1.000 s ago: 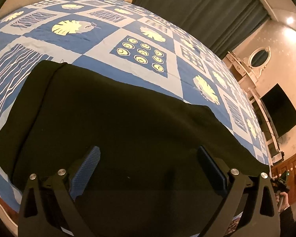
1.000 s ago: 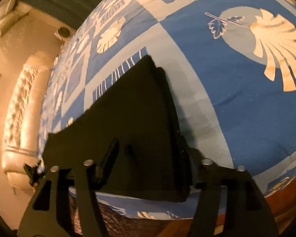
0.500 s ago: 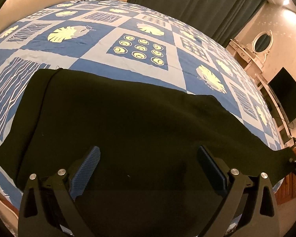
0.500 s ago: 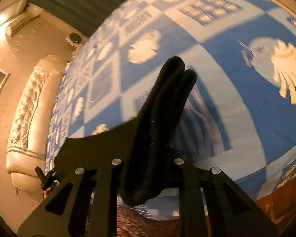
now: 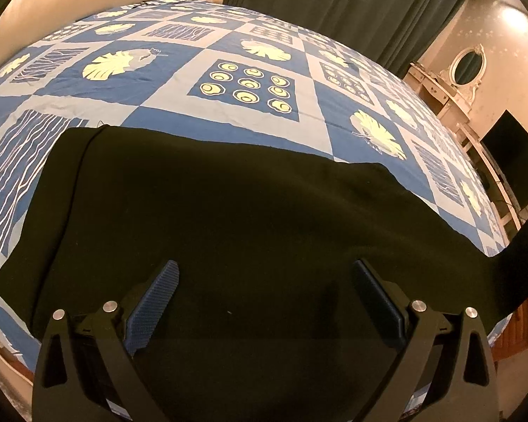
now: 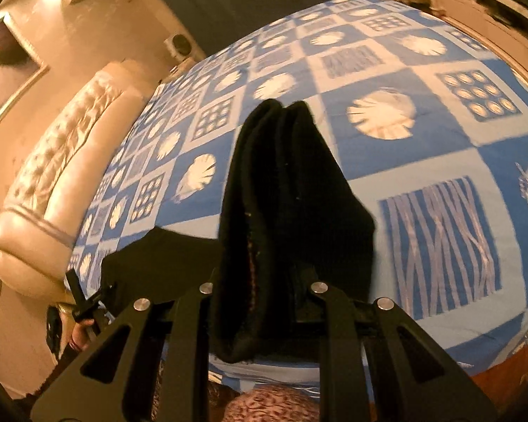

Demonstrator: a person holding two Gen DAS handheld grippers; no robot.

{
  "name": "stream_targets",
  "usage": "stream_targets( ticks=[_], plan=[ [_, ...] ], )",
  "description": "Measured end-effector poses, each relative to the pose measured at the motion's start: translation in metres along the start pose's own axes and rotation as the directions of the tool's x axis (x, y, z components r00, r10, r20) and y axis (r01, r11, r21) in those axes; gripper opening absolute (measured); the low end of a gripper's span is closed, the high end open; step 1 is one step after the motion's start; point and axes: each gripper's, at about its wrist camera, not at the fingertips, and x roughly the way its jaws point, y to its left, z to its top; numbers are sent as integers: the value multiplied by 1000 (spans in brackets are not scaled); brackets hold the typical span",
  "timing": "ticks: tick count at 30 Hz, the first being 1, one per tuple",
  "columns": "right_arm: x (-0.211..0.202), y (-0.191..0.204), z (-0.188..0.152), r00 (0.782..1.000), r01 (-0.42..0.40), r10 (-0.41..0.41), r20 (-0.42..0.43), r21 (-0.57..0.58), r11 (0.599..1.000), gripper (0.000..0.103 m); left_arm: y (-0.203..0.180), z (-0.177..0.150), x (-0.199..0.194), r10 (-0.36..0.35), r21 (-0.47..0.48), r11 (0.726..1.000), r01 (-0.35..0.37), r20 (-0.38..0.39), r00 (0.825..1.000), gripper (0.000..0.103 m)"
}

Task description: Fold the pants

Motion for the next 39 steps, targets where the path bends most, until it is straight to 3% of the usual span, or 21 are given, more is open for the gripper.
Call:
stream_targets(
  ticks=[18,39],
  plan=[
    [99,115,-47,993,51,-70,-99,-183,982,18,1,1,1,1,0,1000,-1,0,1000,97],
    [181,165,-104,967,117,-183,-176,-332,936,18,0,0,3,11,8,1000,-11,-1,1000,97]
  ],
)
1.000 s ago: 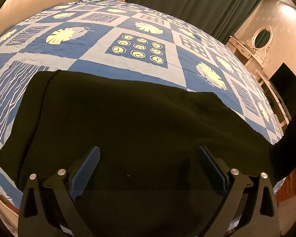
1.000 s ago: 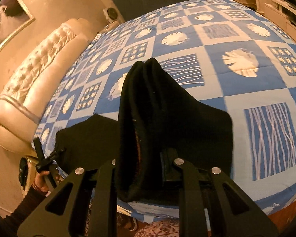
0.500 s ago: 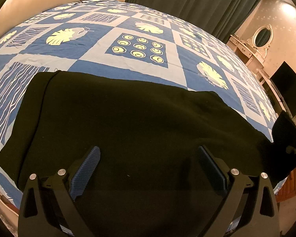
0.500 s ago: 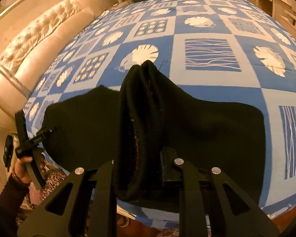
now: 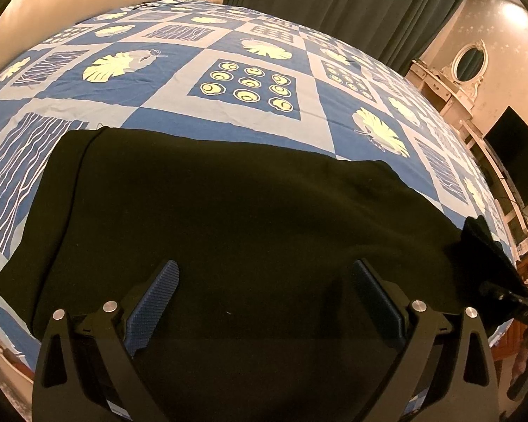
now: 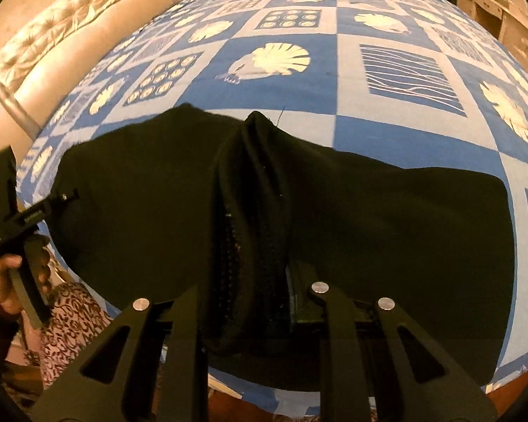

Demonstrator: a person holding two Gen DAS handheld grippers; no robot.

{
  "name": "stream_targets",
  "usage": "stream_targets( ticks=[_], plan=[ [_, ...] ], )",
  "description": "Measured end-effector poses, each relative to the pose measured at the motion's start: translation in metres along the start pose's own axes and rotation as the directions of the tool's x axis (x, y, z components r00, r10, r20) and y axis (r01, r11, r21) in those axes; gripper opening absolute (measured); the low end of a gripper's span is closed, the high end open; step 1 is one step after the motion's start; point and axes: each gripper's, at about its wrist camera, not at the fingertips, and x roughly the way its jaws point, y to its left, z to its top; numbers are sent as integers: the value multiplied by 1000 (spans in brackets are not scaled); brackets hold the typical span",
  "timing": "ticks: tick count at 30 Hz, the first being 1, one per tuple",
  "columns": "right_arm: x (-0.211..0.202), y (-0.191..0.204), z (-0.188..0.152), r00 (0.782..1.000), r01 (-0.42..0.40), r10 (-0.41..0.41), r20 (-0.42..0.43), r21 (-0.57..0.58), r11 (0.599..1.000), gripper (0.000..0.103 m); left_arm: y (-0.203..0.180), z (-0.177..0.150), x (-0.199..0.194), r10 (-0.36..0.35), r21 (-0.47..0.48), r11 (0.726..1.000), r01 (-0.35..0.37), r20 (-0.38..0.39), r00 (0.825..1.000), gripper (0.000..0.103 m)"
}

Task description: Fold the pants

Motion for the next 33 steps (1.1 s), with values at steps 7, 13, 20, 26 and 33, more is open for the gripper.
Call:
stream_targets(
  ticks=[7,13,20,26,33],
  plan=[
    [11,21,-3,1000,26,-26,-8,-53,998,23,0,0,0,1,1,1000,-1,0,1000,97],
    [14,31,-7,999,44,-44,-8,-76,996,30,0,1,0,7,5,1000,-7,-1,1000,97],
    [17,47,-13,1000,-20,19,-13,-93,995,52,-1,1,1,13,9,1000,-13,-1,1000,97],
    [18,71,-19,998,-67,64,-27,-132,989,66,0,1,1,14,10,1000,-14,-1,1000,97],
    [-1,76,-22,986,-166,163,-33,-123,978,71,-1,1,1,16,12,1000,-16,0,1000,97]
  ],
)
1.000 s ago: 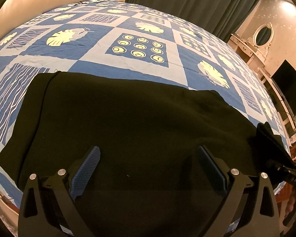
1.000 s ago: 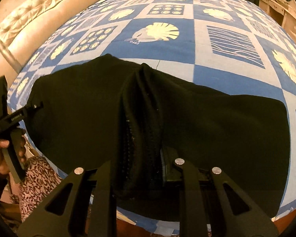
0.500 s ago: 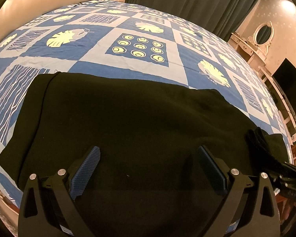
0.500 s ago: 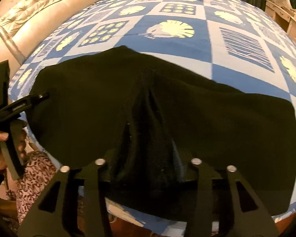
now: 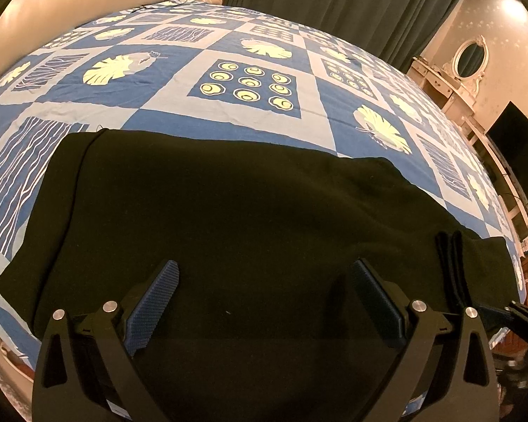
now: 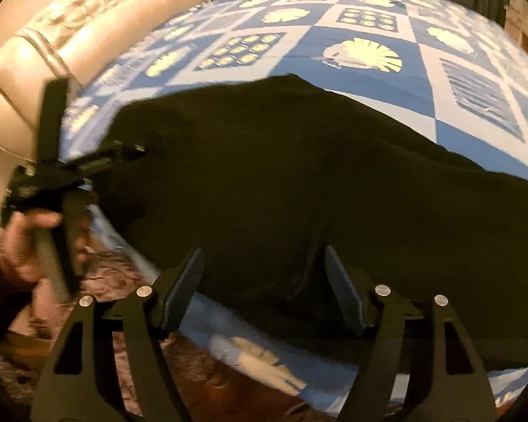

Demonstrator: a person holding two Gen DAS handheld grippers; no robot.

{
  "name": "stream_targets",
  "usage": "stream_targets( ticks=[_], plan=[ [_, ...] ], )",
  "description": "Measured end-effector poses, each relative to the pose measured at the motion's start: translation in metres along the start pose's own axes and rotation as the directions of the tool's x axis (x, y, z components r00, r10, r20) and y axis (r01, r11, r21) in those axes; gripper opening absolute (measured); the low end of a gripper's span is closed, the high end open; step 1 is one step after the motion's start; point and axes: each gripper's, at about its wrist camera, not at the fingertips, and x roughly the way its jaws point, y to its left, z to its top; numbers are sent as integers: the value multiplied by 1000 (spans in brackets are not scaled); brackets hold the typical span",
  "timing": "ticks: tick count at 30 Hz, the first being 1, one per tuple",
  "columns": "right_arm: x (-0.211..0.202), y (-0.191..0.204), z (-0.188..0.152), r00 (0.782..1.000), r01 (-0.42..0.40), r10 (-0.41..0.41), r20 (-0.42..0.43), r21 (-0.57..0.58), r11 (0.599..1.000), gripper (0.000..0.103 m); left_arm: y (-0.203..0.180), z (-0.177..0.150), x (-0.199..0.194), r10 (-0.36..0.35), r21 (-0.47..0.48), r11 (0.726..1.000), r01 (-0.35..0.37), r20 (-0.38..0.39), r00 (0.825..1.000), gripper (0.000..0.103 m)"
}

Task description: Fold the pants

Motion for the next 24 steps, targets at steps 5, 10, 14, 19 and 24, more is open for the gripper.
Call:
stream_targets(
  ticks=[5,10,14,19,24],
  plan=[
    [-50,-34,4,985,-165,159,69,94,982,71,-1,-1,0,1,1,1000,-1,1,1000,97],
    [-119,-127,-7,964,-228,184,189,243,943,78,-2,0,0,9,8,1000,-9,0,1000,97],
    [-144,-207,-36,971,-183,108,213,374,909,78,-4,-1,0,19,15,1000,-19,-1,1000,97],
    [-125,-272,-80,965,-249,162,205,534,808,78,-4,-1,0,18,15,1000,-18,0,1000,97],
    [-92,-278,-102,926,-377,311,213,555,742,78,-4,-2,0,22,18,1000,-22,-1,1000,97]
  ],
)
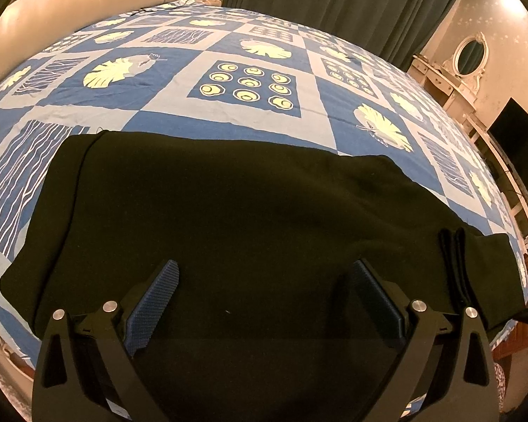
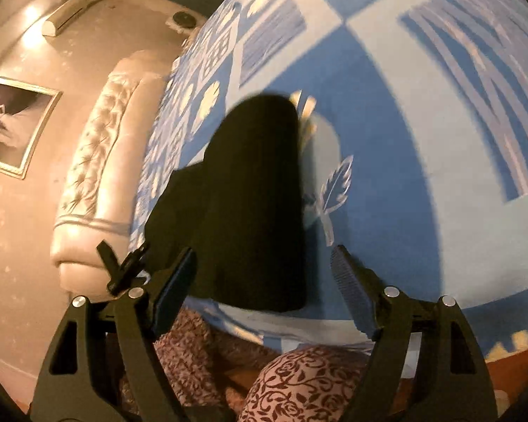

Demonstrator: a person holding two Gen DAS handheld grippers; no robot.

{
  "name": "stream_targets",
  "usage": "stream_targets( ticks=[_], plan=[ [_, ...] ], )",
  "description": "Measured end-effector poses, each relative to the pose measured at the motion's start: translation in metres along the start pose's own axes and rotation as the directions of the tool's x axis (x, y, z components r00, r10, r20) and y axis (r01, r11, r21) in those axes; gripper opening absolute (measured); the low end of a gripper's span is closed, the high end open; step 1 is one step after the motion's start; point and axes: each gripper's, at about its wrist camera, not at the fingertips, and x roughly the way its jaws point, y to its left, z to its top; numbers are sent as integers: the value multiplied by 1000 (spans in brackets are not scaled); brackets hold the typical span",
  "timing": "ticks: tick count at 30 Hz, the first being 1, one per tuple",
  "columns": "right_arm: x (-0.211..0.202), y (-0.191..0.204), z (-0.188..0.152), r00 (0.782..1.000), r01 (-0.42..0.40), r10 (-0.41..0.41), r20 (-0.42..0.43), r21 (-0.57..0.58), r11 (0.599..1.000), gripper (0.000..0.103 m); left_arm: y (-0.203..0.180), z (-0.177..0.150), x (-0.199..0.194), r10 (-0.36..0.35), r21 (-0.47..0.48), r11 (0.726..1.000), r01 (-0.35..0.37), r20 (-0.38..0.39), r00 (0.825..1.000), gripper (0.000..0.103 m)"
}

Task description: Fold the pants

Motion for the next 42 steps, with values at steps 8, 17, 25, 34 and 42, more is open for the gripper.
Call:
stream_targets(
  ticks=[8,17,25,34,42],
  plan=[
    [18,-3,-3,997,40,-44,-62,-57,998,30,-3,0,0,17,13,1000,-17,-1,1000,98],
    [16,-14,-5,998,1,-3,-59,-33,999,27,-4,-1,1,22,18,1000,-22,-1,1000,98],
    [-1,-10,14,998,-62,63,20,-39,997,73,-5,-1,1,23,18,1000,-23,-1,1000,98],
    [27,-14,66,985,-151,149,83,26,988,74,-6,-2,2,27,22,999,-27,-1,1000,97],
    [46,-21,82,998,-53,52,35,36,998,30,-6,-2,2,31,24,999,-31,-2,1000,98]
  ],
)
